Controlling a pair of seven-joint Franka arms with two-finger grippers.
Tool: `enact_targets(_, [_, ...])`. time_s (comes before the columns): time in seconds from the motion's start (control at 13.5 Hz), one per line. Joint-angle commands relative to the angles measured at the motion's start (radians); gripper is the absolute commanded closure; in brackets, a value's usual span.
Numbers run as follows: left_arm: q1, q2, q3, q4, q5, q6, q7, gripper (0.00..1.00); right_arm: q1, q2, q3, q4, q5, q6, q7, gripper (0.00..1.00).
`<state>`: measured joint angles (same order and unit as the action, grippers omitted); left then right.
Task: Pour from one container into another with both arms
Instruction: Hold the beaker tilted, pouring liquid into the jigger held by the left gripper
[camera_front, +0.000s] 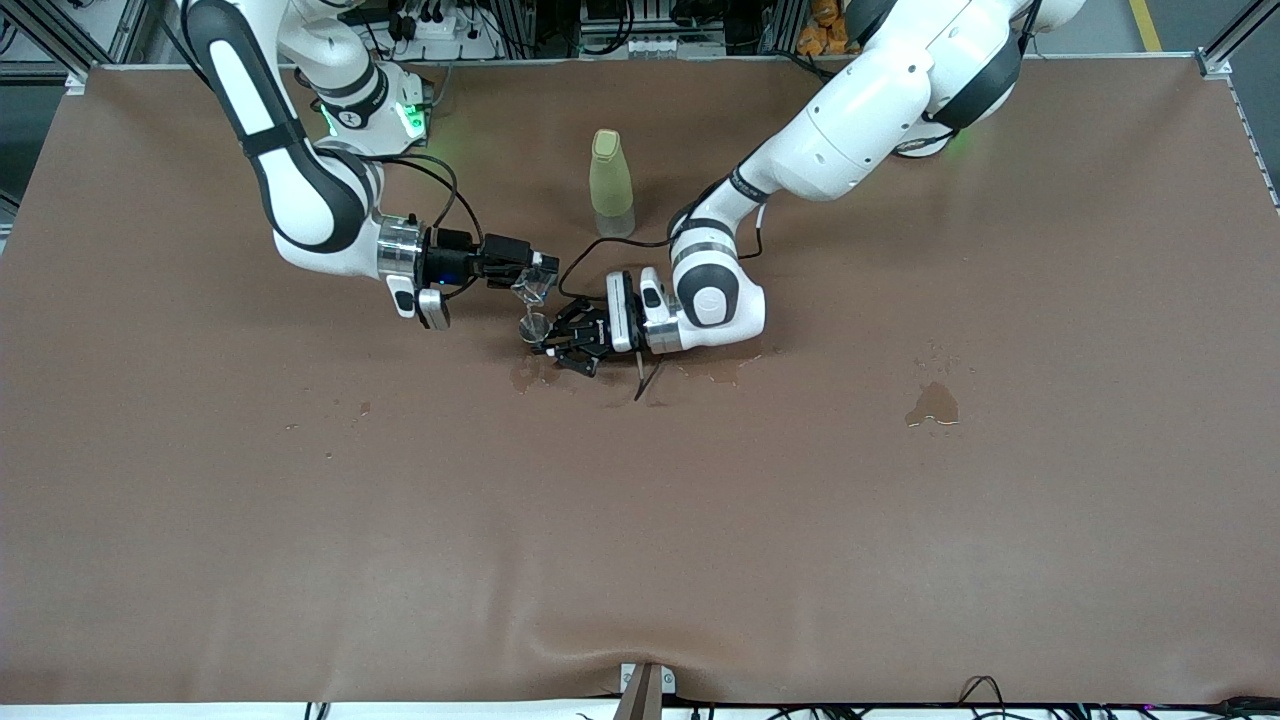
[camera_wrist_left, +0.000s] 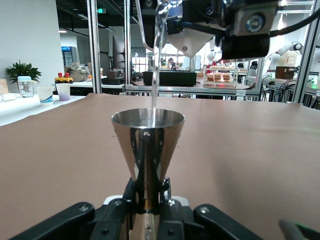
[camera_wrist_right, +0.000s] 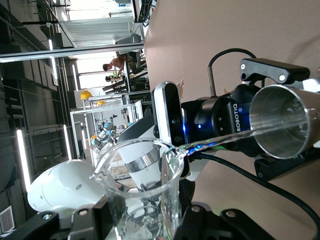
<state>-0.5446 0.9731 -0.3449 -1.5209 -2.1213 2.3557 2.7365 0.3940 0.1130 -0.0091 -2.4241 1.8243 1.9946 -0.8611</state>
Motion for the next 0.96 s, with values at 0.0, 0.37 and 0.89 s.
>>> enact_targets(0.0, [0.000,-0.004,-0.003,-0.010,-0.054,-0.013,0.115,1.00,-0.003,-0.026,0.000,-0.007,0.015,-0.011,0.060,1.00])
enact_targets(0.37, [0.000,-0.005,-0.003,-0.010,-0.054,-0.012,0.117,1.00,-0.015,-0.018,0.000,-0.006,0.015,-0.045,0.122,1.00])
enact_targets(0.89, [0.000,-0.005,-0.003,-0.012,-0.054,-0.013,0.117,1.00,-0.018,-0.016,0.000,-0.001,0.016,-0.048,0.160,1.00])
